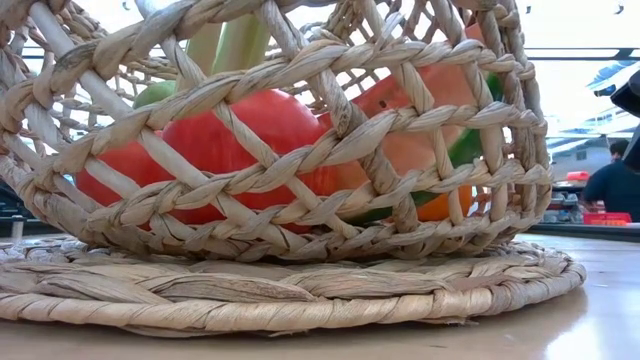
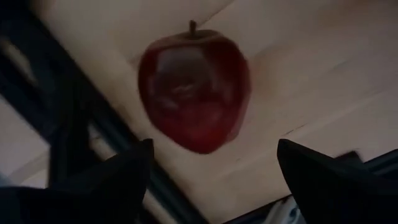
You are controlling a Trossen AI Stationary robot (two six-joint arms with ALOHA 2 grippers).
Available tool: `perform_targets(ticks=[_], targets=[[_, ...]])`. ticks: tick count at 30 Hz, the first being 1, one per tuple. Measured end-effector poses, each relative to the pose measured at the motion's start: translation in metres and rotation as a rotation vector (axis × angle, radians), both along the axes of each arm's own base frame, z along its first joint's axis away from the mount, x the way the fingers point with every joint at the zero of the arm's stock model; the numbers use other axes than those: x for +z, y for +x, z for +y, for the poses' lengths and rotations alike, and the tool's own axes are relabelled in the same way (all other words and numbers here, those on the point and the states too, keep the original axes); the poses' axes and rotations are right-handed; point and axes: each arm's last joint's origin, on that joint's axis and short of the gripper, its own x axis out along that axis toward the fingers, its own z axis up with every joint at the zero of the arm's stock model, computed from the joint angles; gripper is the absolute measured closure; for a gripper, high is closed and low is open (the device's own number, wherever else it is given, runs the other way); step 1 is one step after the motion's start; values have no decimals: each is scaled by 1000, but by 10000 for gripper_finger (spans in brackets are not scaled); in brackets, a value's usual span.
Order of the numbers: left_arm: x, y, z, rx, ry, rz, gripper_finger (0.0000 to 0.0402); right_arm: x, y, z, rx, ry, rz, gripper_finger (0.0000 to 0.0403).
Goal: Build produce basket
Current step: Put the apple into the basket
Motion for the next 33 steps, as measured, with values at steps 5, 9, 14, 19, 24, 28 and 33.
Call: perform_targets(ticks=[5,9,14,19,24,28,33], targets=[[-19,-2,8,52,-71,-38,53,0,1,0,-1,1,-2,170],[-30,-8,17,65,-33,-2,53,0,1,-1,-2,1,-2,170],[-30,-12,23,63,-24,-12,53,1,1,0,-2,7,-7,170],[-30,-8,25,26,-20,-25,53,1,2,0,-4,13,-10,170],[-25,-5,30,-24,-40,-43,53,1,2,1,-4,21,-16,170],[-22,-6,32,-81,-44,-48,53,1,2,1,-4,23,-18,170],[-22,-6,32,-152,-41,-48,53,2,2,1,-4,27,-21,170]])
